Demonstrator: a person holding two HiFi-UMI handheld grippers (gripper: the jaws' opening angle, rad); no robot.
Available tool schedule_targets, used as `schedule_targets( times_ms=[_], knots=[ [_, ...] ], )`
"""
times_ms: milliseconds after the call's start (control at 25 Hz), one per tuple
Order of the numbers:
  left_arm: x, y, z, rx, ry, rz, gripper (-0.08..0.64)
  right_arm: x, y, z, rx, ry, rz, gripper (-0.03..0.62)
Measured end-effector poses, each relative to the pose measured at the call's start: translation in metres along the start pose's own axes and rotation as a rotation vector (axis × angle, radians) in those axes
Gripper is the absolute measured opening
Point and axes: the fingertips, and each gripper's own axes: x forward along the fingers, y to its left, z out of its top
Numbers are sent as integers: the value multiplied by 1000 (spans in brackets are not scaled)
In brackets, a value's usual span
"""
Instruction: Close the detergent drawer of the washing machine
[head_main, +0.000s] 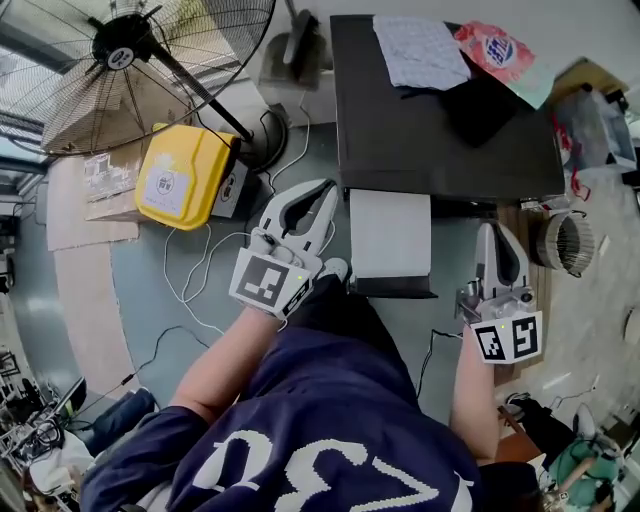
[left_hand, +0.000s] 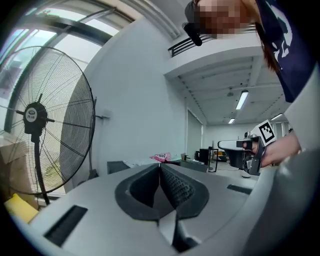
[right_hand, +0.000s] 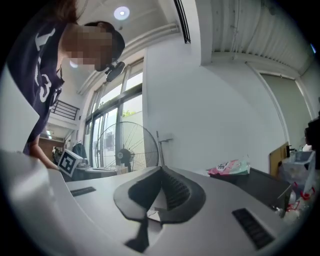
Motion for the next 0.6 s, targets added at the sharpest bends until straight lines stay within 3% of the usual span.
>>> schedule_targets(
  times_ms=[400, 480, 600],
  knots=[
    [-31, -41, -76, -81, 131, -172, 20, -73, 13, -129, 106, 310, 156, 19],
    [-40, -54, -93, -80, 165, -237, 21, -84, 18, -150, 110, 366, 183, 175],
    [-51, -84, -111, -84, 186, -396, 105, -99, 29, -174, 77, 420, 225, 181]
  ],
)
